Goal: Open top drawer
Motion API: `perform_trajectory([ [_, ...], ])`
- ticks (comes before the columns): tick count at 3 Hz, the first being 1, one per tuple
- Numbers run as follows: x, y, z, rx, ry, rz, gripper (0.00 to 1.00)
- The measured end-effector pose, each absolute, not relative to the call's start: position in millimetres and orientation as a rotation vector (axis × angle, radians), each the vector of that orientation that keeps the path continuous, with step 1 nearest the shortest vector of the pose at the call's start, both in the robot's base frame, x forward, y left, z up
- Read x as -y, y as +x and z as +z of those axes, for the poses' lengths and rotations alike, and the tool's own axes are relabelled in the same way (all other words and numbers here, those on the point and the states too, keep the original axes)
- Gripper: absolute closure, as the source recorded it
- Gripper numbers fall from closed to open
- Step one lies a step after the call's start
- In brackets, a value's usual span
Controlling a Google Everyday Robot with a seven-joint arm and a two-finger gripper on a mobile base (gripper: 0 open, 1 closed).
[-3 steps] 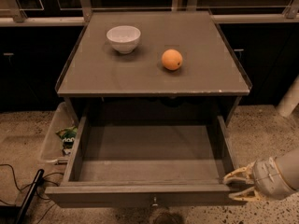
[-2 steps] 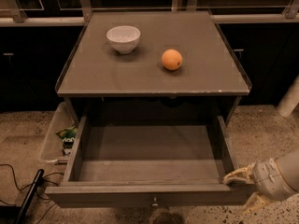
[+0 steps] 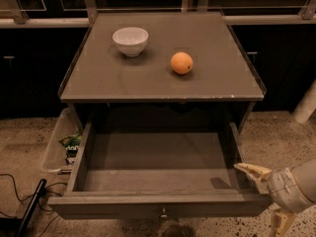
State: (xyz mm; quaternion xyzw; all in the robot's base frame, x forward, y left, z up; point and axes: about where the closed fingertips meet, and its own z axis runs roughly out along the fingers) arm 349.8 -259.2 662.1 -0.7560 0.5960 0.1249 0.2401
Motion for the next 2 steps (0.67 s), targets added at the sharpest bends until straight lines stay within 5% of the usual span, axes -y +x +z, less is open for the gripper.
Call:
perform_trajectory([
  [2,241.0,368.6,720.8,-1.531,-2.124,0.248,0.0],
])
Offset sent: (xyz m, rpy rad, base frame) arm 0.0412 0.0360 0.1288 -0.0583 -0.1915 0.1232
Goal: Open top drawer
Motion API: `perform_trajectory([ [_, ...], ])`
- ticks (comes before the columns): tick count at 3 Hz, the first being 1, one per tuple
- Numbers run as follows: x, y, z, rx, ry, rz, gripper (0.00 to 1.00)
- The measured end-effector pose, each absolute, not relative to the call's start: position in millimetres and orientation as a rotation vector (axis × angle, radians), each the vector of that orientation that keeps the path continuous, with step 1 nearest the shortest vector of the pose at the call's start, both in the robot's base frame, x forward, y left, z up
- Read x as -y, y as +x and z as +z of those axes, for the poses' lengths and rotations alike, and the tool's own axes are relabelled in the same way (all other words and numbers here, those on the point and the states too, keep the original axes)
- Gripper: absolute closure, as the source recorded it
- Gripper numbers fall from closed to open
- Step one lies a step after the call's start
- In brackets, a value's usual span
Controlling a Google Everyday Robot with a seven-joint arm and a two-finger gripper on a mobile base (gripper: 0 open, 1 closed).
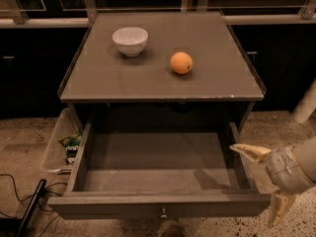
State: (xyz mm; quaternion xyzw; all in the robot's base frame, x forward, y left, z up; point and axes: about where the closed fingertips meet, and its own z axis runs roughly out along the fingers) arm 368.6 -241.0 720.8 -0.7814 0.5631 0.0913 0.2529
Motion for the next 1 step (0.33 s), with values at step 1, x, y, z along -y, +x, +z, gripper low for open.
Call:
perform_trajectory([
  [1,228.4,384.7,775.7,-1.44,-2.156,0.168,0.0],
])
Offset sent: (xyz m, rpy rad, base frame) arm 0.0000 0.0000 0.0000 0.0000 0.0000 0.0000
